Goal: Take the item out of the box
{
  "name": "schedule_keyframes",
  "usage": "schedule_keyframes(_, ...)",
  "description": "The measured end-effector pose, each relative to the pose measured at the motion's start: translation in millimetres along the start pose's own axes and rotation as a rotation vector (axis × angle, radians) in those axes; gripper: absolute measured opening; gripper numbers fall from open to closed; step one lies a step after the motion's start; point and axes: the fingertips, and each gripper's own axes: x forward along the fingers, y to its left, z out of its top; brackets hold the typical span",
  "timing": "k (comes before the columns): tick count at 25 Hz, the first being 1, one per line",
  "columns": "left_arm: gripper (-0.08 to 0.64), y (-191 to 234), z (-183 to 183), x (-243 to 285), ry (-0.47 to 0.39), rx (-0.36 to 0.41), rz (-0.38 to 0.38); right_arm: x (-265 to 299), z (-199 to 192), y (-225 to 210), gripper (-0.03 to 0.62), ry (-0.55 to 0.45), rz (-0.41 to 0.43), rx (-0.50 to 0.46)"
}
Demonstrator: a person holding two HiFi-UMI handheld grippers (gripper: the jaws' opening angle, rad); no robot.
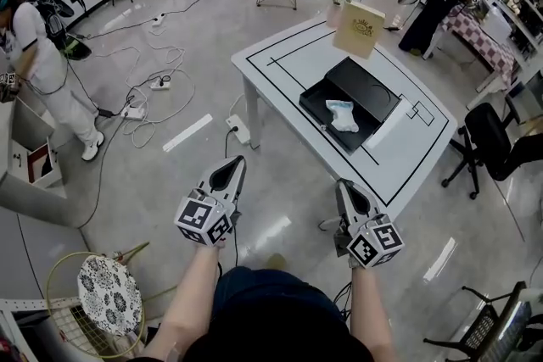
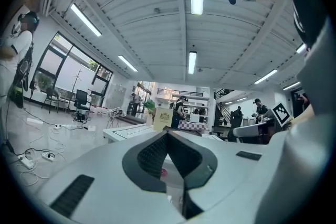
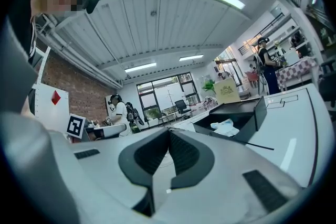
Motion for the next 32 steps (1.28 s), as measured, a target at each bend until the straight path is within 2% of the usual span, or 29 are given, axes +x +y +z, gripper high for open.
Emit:
schedule_keyframes(12,0.012,3.5,0.2,35.1,0.016,-0.001,-0.039,12.3,5.1,-22.6,0.005,-0.002,-0.030,0.015)
schedule_keyframes(18,0.012,16.9,-3.0,69.4,0.022,-0.009,-0.057,28.2,7.7,-36.9,0.005,0.015,-0.048,0.001)
schedule_keyframes(30,0.012,27.3,4.6,180.6,0.033,-0.013,-0.208,77.1,22.0,-91.7,0.005,0.037,-0.146,-0.002)
schedule_keyframes(32,0.012,27.2,2.5,197.4,0.047,0.006,-0.238,87.3,22.7,-101.5,0.005,0.045,-0.162,-0.001)
